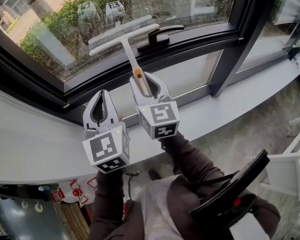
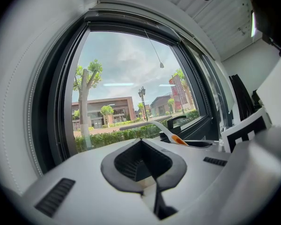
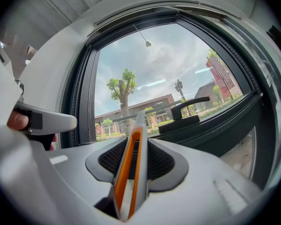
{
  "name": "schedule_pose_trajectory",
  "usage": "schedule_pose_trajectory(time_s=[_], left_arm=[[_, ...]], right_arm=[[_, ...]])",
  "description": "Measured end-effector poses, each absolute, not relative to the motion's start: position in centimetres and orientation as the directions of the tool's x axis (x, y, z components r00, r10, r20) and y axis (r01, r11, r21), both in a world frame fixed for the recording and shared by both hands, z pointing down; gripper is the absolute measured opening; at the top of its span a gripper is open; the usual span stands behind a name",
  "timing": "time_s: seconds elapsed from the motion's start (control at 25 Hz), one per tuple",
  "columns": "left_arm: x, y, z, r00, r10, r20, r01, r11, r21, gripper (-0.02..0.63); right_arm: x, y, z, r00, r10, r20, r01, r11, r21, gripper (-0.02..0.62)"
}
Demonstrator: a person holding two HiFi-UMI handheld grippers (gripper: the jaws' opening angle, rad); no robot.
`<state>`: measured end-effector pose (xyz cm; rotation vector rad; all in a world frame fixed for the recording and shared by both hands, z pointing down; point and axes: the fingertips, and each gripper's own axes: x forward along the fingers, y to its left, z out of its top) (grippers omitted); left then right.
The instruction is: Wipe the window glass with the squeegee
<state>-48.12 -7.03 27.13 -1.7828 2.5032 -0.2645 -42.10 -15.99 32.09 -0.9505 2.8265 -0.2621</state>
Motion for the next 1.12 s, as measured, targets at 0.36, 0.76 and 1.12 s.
schedule_pose_trajectory(time_s=[0.36,0.76,1.12], left_arm=[[-48.0,-7.3,27.0,-0.328,-0.943,0.057,-0.934,0.315,-0.167,0.002],[-48.0,-7.7,26.6,-0.32,-0.946,0.052,-0.937,0.308,-0.164,0.002],[-47.7,-8.0,27.4,-0.318,-0.946,0.063,-0.938,0.305,-0.163,0.002]], right_arm=[[-42.2,-16.0,32.4,-0.79,-0.608,-0.075,-0.584,0.784,-0.21,0.129],[-42.0,-16.1,33.1,-0.789,-0.612,-0.057,-0.595,0.784,-0.177,0.129],[-41.9,-15.8,33.9,-0.799,-0.6,-0.037,-0.591,0.795,-0.14,0.127]])
